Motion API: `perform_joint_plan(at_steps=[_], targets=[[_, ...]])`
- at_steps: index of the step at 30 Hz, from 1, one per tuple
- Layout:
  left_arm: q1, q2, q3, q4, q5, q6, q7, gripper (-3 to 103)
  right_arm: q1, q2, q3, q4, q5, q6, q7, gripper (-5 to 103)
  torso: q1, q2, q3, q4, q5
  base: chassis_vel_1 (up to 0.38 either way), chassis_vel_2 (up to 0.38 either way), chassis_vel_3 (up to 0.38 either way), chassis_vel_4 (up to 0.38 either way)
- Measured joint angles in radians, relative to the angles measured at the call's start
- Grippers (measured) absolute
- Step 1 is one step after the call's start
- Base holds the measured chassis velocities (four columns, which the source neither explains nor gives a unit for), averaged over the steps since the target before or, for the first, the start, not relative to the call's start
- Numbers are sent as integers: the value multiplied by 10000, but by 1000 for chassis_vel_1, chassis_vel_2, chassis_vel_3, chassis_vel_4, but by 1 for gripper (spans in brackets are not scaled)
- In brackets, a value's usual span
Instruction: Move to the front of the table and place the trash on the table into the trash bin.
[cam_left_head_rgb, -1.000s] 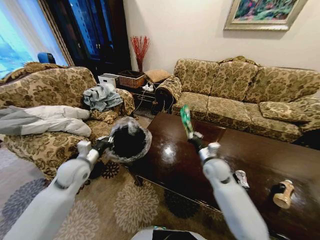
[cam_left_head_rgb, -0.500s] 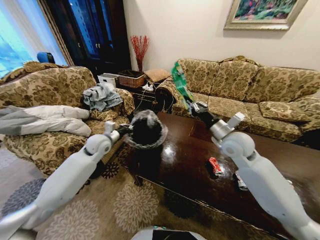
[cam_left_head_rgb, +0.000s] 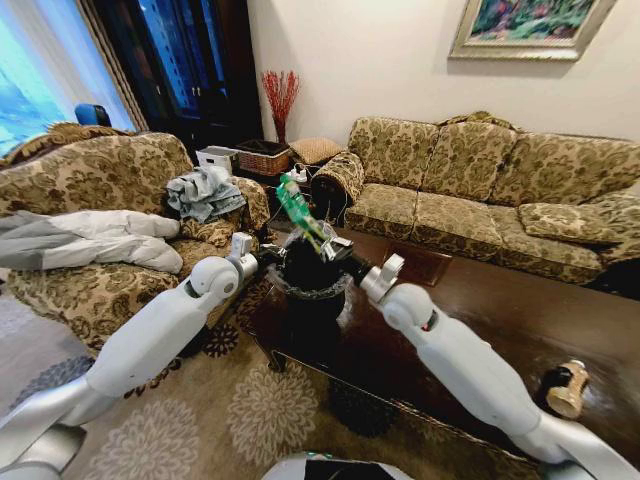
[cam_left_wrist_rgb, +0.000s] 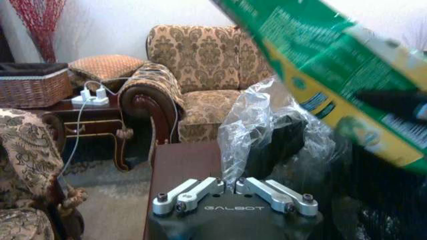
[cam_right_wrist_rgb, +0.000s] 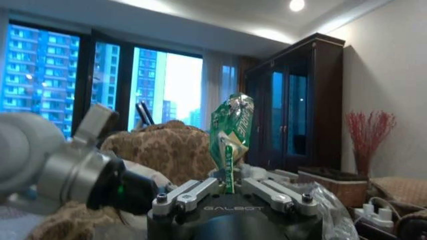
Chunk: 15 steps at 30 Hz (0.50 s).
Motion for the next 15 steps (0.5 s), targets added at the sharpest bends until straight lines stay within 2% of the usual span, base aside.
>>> perform_joint_plan(at_steps=[3,4,6,9,10,11,12,15], targets=[[55,24,-69,-83,-34,6,22,3,49,122,-98,-258,-294,7,68,15,0,0,0,1,-1,0,0,0,0],[55,24,-69,-83,-34,6,22,3,49,122,-98,-258,-294,7,68,15,0,0,0,1,-1,0,0,0,0],[65,24,-104,-162,-62,35,34,3,184,218,-213,-480,-408,83,151,25,0,1,0,1,-1,0,0,0,0],[66,27,-122,-208,-83,46,43,3,276,297,-265,-653,-531,123,174,25,0,1,0,1,0,0,0,0,0],[66,43,-131,-228,-87,48,48,3,322,338,-286,-766,-606,148,178,36,1,1,0,0,-1,0,0,0,0],[75,74,-147,-250,-88,50,61,3,353,372,-295,-880,-682,187,179,41,1,0,0,0,0,0,0,0,0],[75,74,-147,-250,-88,50,61,3,353,372,-295,-880,-682,187,179,41,1,0,0,0,0,0,0,0,0],[140,158,-203,-286,-88,50,115,3,361,428,-281,-1044,-825,277,189,58,1,0,0,2,0,0,0,0,0]])
